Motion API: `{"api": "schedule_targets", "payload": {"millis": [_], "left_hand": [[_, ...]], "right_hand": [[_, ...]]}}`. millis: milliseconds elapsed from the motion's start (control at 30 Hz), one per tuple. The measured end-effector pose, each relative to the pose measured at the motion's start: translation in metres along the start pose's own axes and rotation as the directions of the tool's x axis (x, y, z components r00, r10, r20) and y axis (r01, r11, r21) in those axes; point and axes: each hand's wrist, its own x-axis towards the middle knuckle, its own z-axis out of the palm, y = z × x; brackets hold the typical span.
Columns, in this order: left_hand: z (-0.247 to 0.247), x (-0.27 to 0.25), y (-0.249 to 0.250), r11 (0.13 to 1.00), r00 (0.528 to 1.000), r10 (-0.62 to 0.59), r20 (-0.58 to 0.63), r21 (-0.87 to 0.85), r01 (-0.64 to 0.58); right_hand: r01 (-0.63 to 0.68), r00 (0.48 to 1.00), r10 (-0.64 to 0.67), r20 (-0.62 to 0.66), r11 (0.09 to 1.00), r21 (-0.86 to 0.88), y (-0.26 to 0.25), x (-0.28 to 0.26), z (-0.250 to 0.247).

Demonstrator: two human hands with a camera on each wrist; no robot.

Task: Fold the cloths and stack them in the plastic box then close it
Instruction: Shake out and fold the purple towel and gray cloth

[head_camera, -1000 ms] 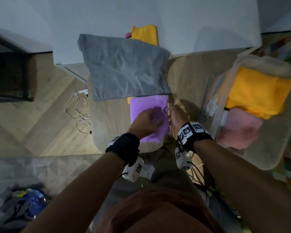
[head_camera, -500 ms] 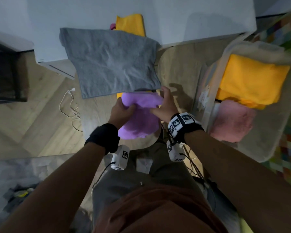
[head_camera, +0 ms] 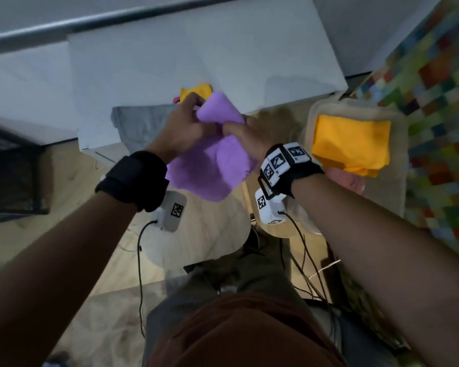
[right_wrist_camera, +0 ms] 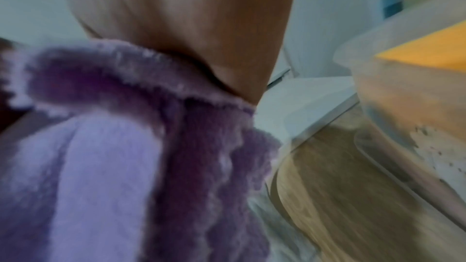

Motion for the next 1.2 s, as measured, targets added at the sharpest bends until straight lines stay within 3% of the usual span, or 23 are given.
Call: {"api": "schedule_targets", "payload": {"millis": [100,233,333,600,733,800,900,967,1033,1100,1200], "left_hand": [[-0.018,0.005,0.024,0.999,0.998,-0.028,0.062,0.028,0.026],[-0.033,0.006,0.059,0.996,0.938,-0.07,0.339,-0.02,0.082],[-0.024,0.005,0.089,0.999,0.926,-0.046,0.375,-0.006,0.052],[0.085,0.017,0.142,0.999,0.898,0.05,0.437,-0.002,-0.055],[0.154,0.023,0.158,0.998,0.881,0.033,0.471,0.024,-0.05],[0.166,0.021,0.152,0.999,0.872,0.013,0.49,0.028,-0.031],[0.211,0.025,0.139,0.991,0.805,-0.1,0.585,0.127,0.031],[0.236,0.029,0.123,0.976,0.741,-0.124,0.66,0.217,-0.031],[0.25,0.03,0.111,0.925,0.684,-0.092,0.724,0.316,-0.21],[0.259,0.033,0.098,0.85,0.677,0.049,0.734,0.324,-0.414],[0.265,0.031,0.1,0.682,0.691,0.245,0.68,0.386,-0.621]], "right_hand": [[0.028,0.993,-0.016,-0.117,0.994,0.102,-0.031,-0.019,-0.028],[0.056,0.972,-0.003,-0.235,0.973,0.223,-0.044,-0.042,-0.068],[0.083,0.953,0.012,-0.302,0.951,0.299,-0.033,-0.055,-0.1],[-0.039,0.808,0.241,-0.538,0.932,0.36,0.035,-0.101,-0.164],[-0.106,0.72,0.325,-0.613,0.925,0.366,0.08,-0.118,-0.196],[-0.133,0.702,0.32,-0.636,0.936,0.325,0.095,-0.119,-0.195],[-0.286,0.715,0.328,-0.618,0.943,0.17,0.133,-0.123,-0.211],[-0.404,0.743,0.346,-0.574,0.914,0.029,0.156,-0.129,-0.216],[-0.453,0.777,0.314,-0.546,0.881,-0.138,0.167,-0.129,-0.217],[-0.447,0.793,0.174,-0.584,0.817,-0.364,0.172,-0.124,-0.217],[-0.245,0.882,-0.068,-0.466,0.779,-0.577,0.17,-0.112,-0.218]]}}
